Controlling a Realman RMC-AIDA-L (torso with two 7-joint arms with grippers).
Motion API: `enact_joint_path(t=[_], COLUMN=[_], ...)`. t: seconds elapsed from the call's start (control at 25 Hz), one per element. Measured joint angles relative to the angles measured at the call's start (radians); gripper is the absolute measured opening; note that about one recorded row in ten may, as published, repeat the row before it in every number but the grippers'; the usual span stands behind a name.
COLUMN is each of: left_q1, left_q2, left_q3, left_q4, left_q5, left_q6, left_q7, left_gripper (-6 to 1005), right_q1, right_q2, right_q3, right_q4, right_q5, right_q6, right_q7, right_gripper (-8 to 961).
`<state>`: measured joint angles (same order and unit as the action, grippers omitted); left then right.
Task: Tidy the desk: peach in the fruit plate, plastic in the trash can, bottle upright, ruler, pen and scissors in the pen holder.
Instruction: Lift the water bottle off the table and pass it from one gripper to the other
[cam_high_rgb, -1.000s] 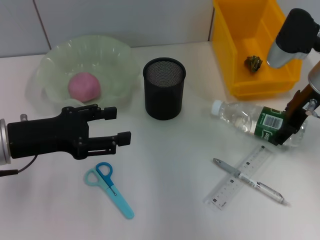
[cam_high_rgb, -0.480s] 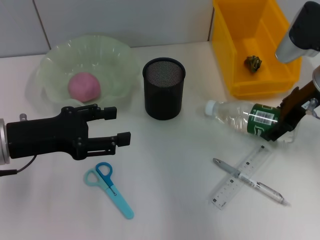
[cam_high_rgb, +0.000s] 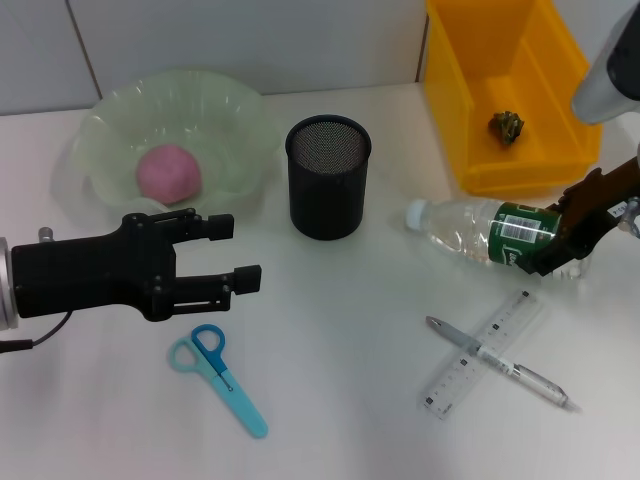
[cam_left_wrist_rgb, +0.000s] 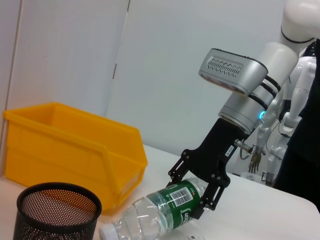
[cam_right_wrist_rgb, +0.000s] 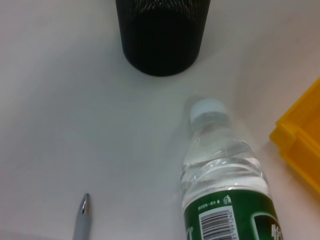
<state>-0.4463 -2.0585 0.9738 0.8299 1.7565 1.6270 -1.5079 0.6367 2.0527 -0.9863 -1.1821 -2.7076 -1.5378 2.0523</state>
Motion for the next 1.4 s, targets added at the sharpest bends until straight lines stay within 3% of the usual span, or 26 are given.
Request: enact_joint_path(t=[0.32,1.4], left_q1=[0.000,0.002], left_q2=[0.000,0.000], left_q3=[-0.010,-0.024], left_q4=[0.000,0.000], left_q5=[0.000,0.000], left_q6=[0.017,0.037], left_q7=[-0.001,-0.008], left_gripper=[797,796], right_q1=[-0.052,-0.063], right_q2=[0.009,0.003], right_q3=[0.000,0.012], right_q4=[-0.055,-0.076], right_q5=[0.066,0.067], right_q6=[-0.008,-0.032], right_q7=[-0.029,-0.031], right_gripper=[768,767])
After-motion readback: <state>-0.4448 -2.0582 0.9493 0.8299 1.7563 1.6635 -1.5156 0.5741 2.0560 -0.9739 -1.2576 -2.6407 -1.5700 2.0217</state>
